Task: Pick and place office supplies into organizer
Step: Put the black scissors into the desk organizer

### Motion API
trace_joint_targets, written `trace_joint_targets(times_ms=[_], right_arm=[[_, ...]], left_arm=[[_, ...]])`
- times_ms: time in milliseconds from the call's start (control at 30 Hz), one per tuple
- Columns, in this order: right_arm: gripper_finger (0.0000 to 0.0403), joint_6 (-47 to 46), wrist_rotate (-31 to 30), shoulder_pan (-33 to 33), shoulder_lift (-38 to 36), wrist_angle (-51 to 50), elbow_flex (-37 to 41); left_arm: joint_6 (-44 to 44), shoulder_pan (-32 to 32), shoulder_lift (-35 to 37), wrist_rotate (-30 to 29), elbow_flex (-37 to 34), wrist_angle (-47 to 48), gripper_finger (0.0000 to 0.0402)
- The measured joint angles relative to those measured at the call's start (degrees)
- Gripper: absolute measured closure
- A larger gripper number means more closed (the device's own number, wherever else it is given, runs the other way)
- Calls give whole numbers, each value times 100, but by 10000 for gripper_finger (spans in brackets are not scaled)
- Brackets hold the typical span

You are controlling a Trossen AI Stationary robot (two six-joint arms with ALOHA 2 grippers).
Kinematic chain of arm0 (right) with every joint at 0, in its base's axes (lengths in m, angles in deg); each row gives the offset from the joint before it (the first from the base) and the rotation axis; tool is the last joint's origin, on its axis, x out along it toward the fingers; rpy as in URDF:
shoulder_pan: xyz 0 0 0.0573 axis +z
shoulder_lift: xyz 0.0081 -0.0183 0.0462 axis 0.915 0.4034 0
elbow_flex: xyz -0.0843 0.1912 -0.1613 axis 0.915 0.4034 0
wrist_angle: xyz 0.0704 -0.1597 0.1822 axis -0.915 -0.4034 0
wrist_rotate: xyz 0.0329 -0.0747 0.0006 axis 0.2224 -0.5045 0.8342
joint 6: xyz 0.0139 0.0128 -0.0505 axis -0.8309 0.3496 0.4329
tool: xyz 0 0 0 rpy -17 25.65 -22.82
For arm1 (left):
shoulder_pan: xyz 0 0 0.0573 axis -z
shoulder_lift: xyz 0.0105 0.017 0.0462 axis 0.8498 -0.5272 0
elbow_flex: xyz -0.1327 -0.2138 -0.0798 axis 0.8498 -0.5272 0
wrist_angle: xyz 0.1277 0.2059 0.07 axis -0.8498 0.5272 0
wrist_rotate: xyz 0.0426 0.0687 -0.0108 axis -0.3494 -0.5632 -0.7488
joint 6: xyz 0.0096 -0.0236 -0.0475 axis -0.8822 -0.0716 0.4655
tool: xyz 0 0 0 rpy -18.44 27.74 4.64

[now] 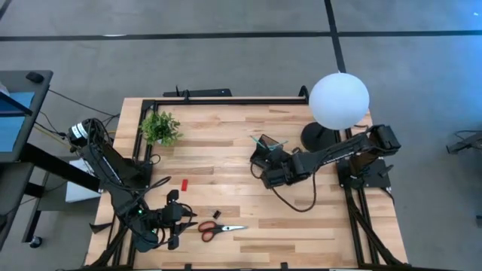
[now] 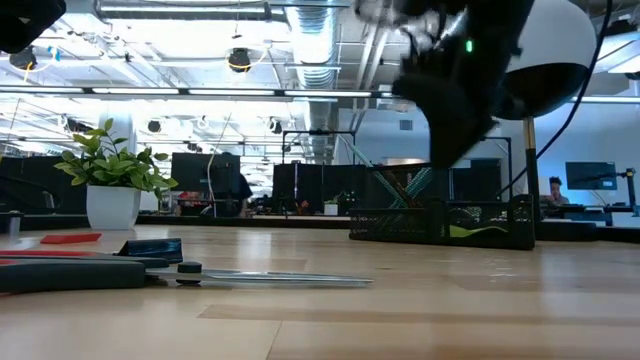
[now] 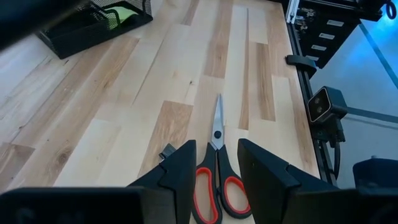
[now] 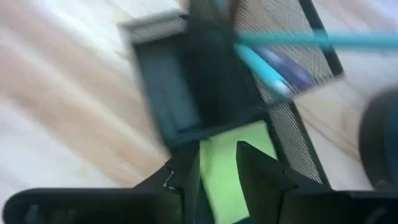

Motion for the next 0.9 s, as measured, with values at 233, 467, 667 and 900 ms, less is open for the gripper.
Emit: trace_joint_targets(times_ms=[233,467,667,900], right_arm=[[315,502,-279,977,-11,167,-1005],[315,1361,-945,2037,18,1869,-1093],[315,1372,-1940,2494,375,2311,-1098],[315,1372,-1971,2466,956,2463,-1089]], left_arm=[[0,0,0,-34,0,0,287],[268,2,-44,-45,2,-40,287],[758,37,-623,356,7,-321,287],[1021,-17,-1412,546,4,-741,287]])
